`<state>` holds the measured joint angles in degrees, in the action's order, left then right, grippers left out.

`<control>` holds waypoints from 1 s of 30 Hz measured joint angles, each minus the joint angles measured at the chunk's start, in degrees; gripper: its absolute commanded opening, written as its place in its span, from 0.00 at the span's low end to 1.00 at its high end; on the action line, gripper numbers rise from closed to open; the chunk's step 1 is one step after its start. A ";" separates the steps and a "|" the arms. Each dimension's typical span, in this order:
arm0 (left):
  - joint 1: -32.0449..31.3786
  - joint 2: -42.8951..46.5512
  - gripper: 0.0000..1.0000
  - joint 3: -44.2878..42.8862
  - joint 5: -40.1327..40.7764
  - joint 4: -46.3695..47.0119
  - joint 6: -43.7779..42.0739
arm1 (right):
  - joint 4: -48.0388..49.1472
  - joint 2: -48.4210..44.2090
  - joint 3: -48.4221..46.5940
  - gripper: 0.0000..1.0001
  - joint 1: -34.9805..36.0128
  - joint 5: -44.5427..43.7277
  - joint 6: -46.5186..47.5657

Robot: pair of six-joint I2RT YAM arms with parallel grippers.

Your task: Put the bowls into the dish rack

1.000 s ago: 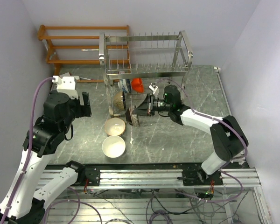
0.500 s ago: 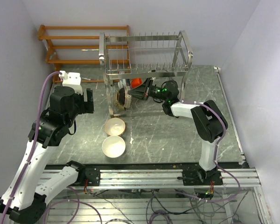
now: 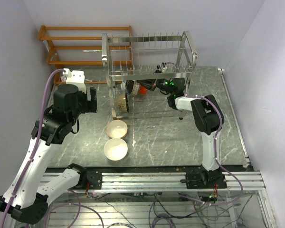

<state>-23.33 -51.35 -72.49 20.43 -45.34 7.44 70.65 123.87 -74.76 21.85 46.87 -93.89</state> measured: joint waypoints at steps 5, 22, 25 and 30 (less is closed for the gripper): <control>-0.02 -0.90 0.93 0.00 -0.13 0.09 0.00 | -0.22 3.23 -4.83 0.00 -1.75 0.44 -0.39; -0.24 -1.27 0.93 0.00 -0.31 0.09 0.00 | 1.03 7.63 -10.21 0.00 -4.22 -3.17 0.04; -0.26 -1.27 0.93 0.00 -0.42 0.09 0.00 | 1.90 9.03 -11.72 0.00 -4.35 -5.11 0.07; -0.50 -1.22 0.93 0.35 -0.72 0.11 0.02 | -0.39 9.90 -14.47 0.00 -4.50 -6.23 2.08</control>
<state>-23.83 -52.58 -72.14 19.70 -45.23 7.46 70.26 133.78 -89.23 17.34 40.64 -91.81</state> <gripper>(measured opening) 0.934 0.091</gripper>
